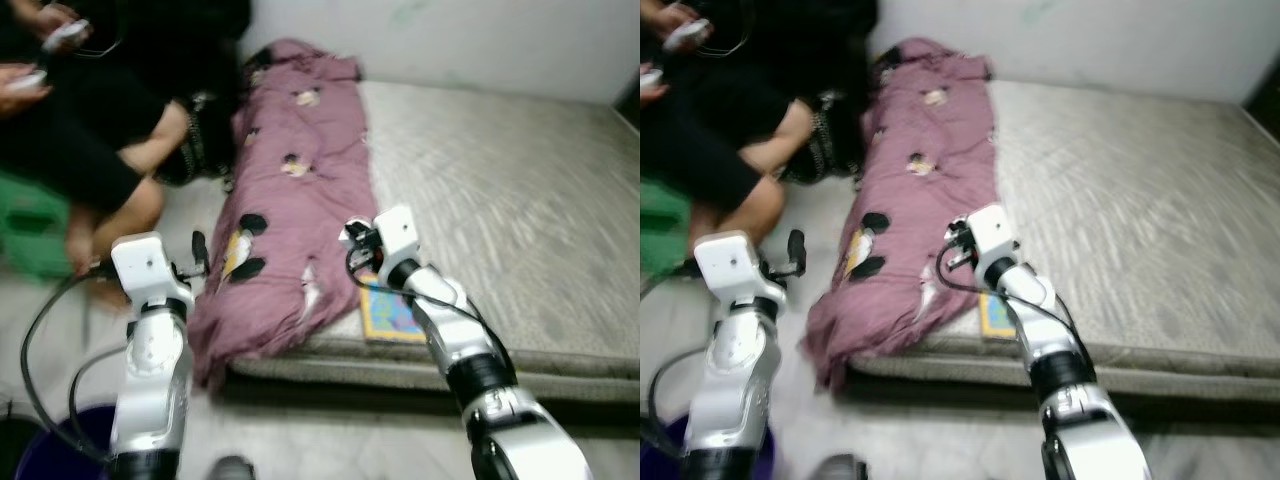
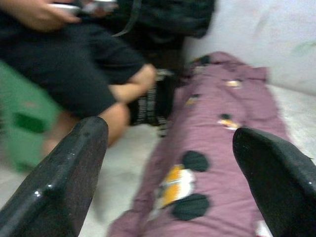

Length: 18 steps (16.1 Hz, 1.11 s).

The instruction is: Clean up the room

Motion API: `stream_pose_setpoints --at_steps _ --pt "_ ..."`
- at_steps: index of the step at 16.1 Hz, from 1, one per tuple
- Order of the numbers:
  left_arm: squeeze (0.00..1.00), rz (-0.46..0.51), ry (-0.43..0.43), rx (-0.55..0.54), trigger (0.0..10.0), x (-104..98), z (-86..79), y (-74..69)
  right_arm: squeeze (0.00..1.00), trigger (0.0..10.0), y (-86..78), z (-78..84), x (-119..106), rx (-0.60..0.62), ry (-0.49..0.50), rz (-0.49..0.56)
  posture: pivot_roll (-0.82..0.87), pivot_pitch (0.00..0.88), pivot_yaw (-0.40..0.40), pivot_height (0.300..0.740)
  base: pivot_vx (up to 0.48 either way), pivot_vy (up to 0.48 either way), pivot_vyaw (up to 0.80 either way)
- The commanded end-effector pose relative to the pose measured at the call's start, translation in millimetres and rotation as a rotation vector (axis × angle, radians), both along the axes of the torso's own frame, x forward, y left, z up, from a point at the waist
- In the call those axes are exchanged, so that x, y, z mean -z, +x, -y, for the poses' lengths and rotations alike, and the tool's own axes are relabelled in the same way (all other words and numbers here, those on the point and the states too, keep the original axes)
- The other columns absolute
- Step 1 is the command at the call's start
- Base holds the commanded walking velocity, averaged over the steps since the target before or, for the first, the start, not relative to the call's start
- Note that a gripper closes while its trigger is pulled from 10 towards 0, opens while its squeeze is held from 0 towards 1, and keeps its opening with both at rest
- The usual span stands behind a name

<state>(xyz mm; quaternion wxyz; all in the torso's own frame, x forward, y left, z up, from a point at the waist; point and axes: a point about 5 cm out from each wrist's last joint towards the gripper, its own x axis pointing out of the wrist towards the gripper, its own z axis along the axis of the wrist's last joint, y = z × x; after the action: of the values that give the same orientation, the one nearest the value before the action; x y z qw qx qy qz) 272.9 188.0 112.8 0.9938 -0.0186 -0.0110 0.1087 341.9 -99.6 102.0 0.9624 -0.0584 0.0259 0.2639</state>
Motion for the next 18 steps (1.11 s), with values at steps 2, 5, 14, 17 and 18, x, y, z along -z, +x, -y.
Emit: stream_pose_setpoints --at_steps 2,5,14,17,18 --pt "0.0 0.024 0.015 0.02 10.0 -7.2 5.4 2.9 0.0 10.0 2.1 -5.0 -6.6 -0.014 0.01 0.025 0.08 0.0 -0.086 0.74 0.0 0.0 0.8" --pt "0.0 0.022 0.018 0.033 10.0 -6.7 9.1 3.8 0.0 10.0 1.9 -5.0 -7.5 -0.014 0.014 0.03 0.07 0.0 -0.082 0.74 0.0 0.0 0.8" --pt "0.0 0.023 0.01 0.037 10.0 -7.8 8.1 5.5 0.0 10.0 3.3 -6.5 -10.4 -0.02 0.01 0.047 0.07 0.0 -0.08 0.74 0.0 0.0 0.8" --pt "0.0 0.025 0.002 0.042 10.0 -7.6 8.7 5.5 0.0 10.0 3.0 -6.5 -10.1 -0.019 0.013 0.047 0.07 0.0 -0.078 0.74 0.0 0.0 0.8" --pt "0.0 0.025 0.0 0.042 10.0 -7.5 8.8 5.4 0.0 10.0 2.9 -6.5 -10.1 -0.019 0.013 0.048 0.07 0.0 -0.078 0.74 0.0 0.0 0.8"
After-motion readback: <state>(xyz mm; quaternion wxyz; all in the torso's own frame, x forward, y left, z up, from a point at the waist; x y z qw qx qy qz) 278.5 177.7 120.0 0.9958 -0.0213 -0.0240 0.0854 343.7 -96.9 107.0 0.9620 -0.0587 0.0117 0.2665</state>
